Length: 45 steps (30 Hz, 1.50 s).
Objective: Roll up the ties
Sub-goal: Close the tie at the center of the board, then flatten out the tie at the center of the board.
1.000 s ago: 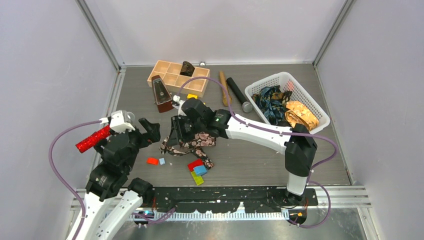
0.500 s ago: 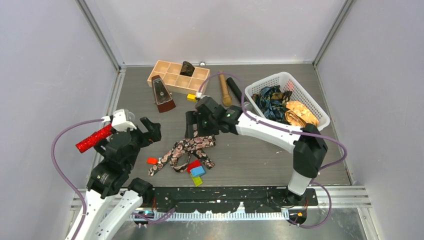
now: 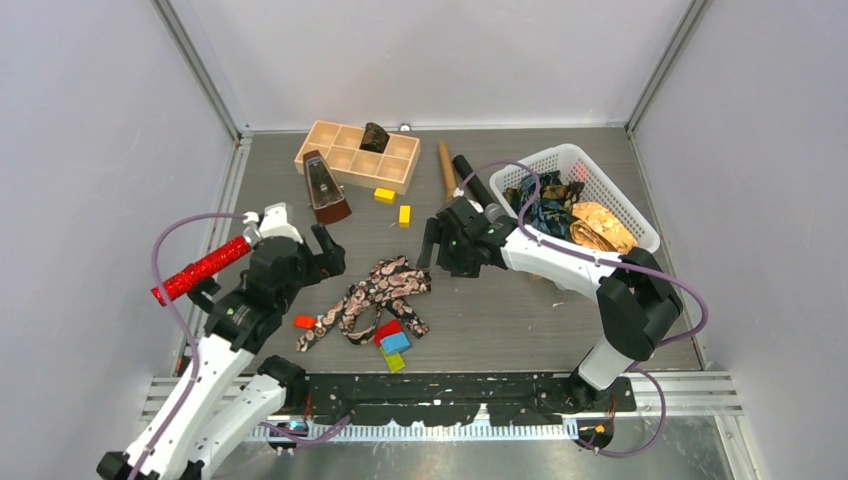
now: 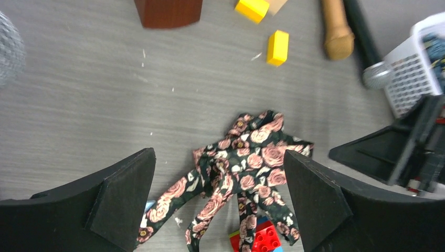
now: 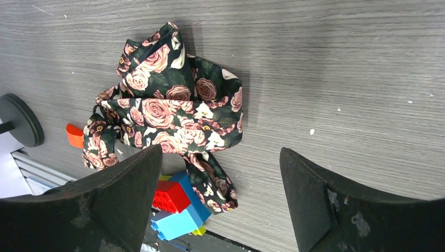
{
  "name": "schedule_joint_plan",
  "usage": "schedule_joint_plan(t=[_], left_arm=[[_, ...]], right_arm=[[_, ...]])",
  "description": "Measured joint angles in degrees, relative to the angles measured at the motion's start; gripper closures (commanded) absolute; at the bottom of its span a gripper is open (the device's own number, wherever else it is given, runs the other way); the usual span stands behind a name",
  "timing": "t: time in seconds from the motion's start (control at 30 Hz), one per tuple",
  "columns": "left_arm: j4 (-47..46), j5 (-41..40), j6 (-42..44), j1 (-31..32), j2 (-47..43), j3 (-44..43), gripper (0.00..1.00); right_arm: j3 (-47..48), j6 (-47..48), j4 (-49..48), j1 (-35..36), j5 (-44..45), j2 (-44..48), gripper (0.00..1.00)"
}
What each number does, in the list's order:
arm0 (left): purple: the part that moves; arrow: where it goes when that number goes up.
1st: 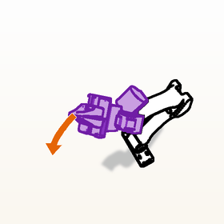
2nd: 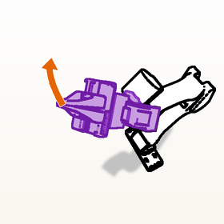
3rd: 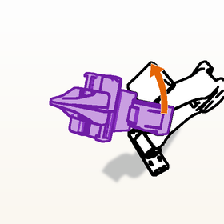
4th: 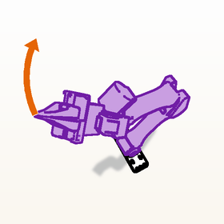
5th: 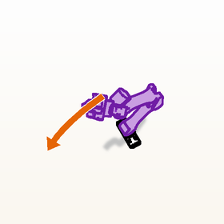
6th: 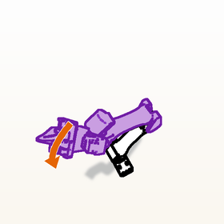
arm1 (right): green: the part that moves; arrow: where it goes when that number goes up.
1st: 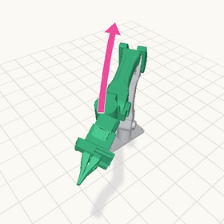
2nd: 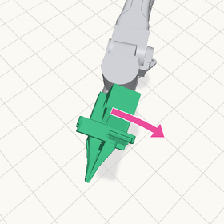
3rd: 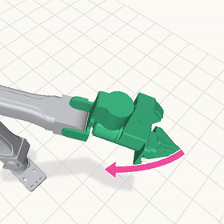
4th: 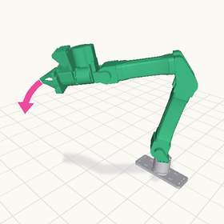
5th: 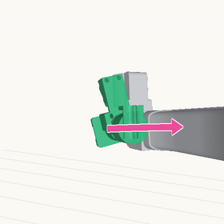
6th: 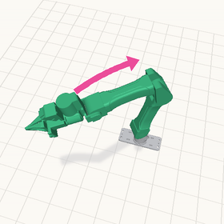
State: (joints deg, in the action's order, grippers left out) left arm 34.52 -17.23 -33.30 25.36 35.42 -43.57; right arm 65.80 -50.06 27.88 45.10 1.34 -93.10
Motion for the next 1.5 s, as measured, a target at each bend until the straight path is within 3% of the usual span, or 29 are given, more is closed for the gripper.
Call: schedule_joint_plan(t=[0.2,0.5,1.0,1.27,1.43,1.5], left_arm=[[-0.63,1.2,-4.68,0.0,7.32,4.09,0.13],[-3.26,2.51,-12.22,0.0,8.94,9.03,0.01],[-15.1,9.31,-20.94,0.0,28.59,10.82,0.05],[-18.18,11.39,-22.01,0.0,35.91,9.7,0.22],[-19.67,12.98,-22.05,0.0,39.34,9.07,0.39],[-20.2,13.51,-22.1,0.0,40.04,9.01,0.51]], right_arm=[[-1.27,-0.39,-3.56,-0.2,-2.36,0.0,0.17],[-1.33,2.99,-8.26,-0.22,-6.93,0.02,0.2],[-6.69,3.17,-9.49,-0.22,-6.14,3.91,0.2],[-8.55,3.21,-9.4,-0.22,-4.76,6.14,0.2],[-8.83,3.65,-9.14,-0.42,-3.78,6.56,0.2],[-9.11,3.85,-8.98,-0.7,-3.52,6.75,0.2]])
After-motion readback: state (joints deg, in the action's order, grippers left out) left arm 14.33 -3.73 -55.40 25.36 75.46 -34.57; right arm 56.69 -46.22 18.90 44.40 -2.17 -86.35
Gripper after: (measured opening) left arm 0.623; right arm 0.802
